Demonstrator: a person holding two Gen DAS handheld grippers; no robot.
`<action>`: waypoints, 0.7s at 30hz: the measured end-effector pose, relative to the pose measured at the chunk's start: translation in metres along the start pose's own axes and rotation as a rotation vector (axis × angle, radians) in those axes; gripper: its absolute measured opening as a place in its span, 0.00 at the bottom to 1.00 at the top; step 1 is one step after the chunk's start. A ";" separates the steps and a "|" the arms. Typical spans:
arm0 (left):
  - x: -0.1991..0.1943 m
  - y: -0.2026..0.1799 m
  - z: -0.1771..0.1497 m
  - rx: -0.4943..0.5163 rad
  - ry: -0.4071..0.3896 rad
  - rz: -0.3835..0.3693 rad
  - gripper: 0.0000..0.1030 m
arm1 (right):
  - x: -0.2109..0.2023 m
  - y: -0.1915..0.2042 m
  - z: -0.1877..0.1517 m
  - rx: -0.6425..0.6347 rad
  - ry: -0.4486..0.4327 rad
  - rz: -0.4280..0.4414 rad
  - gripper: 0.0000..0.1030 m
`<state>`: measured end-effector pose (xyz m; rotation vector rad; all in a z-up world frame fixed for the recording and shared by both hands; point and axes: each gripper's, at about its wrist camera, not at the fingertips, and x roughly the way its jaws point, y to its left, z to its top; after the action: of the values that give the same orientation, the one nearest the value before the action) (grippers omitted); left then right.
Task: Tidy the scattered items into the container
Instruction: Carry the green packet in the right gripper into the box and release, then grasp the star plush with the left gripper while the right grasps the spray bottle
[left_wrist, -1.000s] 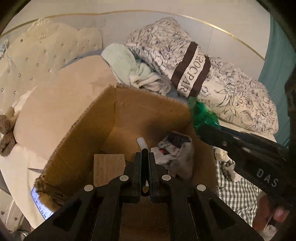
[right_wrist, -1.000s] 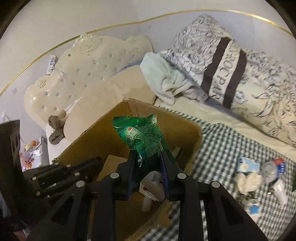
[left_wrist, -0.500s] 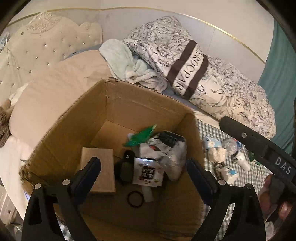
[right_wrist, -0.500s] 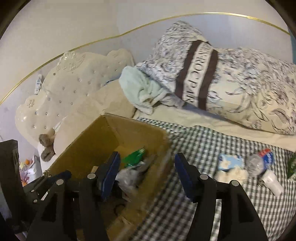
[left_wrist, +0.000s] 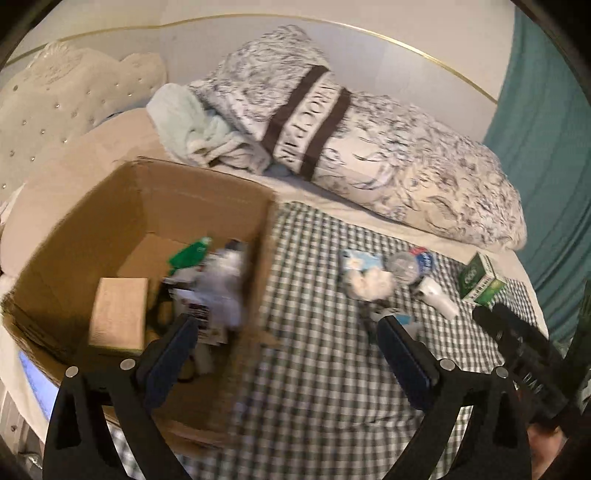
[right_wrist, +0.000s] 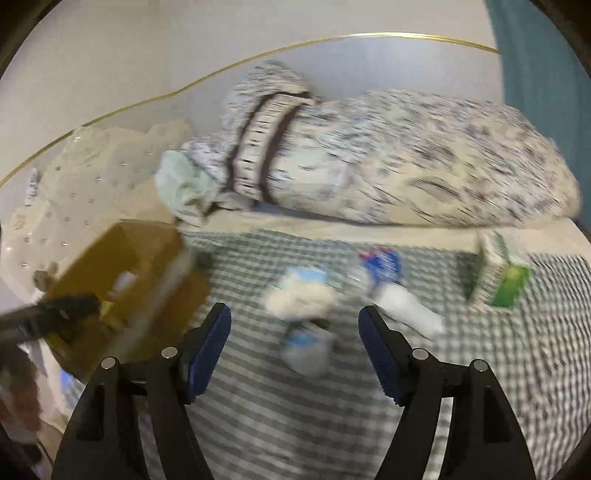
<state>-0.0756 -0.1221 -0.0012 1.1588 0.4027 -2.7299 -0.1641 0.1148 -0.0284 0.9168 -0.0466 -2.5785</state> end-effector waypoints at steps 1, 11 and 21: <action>0.003 -0.008 -0.004 0.005 0.005 -0.003 0.98 | -0.001 -0.019 -0.008 0.015 0.020 -0.020 0.70; 0.073 -0.095 -0.045 0.135 0.138 -0.036 0.98 | 0.007 -0.103 -0.042 0.112 0.075 -0.119 0.70; 0.139 -0.123 -0.043 0.121 0.197 -0.049 0.98 | 0.052 -0.118 -0.039 0.070 0.117 -0.133 0.70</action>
<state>-0.1716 0.0034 -0.1078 1.4755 0.2968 -2.7235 -0.2195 0.2069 -0.1093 1.1306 -0.0441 -2.6531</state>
